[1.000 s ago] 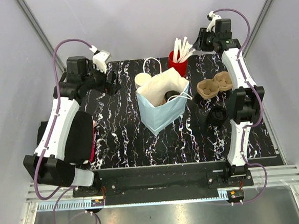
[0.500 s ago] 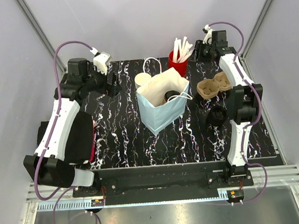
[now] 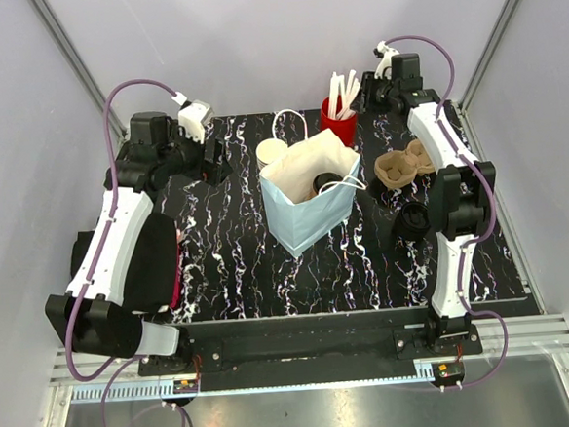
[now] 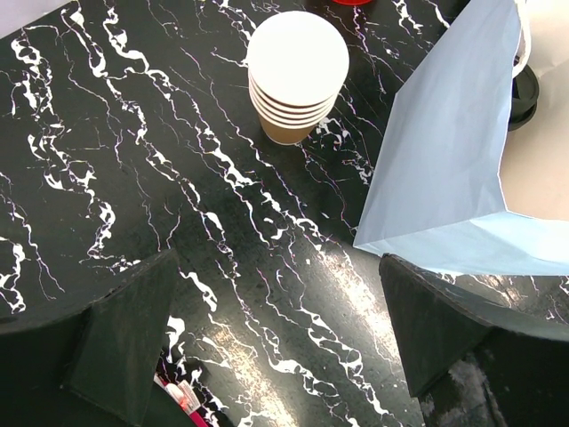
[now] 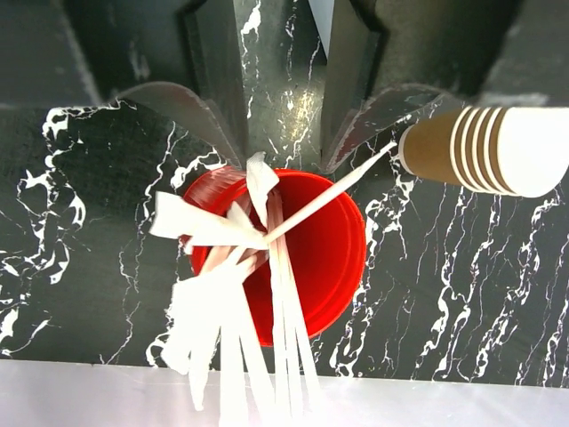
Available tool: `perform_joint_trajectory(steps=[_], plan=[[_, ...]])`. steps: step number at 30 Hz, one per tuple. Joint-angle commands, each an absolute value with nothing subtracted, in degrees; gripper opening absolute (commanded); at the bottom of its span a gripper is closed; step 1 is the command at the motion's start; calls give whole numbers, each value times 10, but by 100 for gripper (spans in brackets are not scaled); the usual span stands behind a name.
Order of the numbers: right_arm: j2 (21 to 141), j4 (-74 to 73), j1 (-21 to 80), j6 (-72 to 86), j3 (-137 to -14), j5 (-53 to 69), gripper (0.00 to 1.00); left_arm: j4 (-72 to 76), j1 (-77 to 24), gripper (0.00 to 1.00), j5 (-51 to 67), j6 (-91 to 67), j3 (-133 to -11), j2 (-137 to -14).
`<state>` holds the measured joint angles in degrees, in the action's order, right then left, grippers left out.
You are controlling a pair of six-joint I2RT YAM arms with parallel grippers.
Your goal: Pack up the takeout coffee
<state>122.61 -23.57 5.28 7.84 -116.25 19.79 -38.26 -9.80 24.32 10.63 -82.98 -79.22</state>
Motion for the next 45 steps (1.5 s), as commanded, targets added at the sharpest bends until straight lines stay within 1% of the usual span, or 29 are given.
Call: perform_joint_trajectory(steps=[1,15,33,40,43,45], plan=[[1209,-213,60,67,-1189,171,42,-352,-97,99,260,103,-824,-775],[1240,-224,67,39,-1224,133,40,-350,-97,99,264,101,-823,-777],[1257,-228,70,26,-1224,134,39,-349,-97,99,267,98,-824,-783],[1264,-232,71,24,-1233,139,34,-350,-97,99,266,98,-824,-783],[1263,-233,72,20,-1230,138,29,-349,-97,99,266,97,-824,-783],[1263,-234,72,19,-1231,140,23,-349,-97,99,266,98,-825,-783]])
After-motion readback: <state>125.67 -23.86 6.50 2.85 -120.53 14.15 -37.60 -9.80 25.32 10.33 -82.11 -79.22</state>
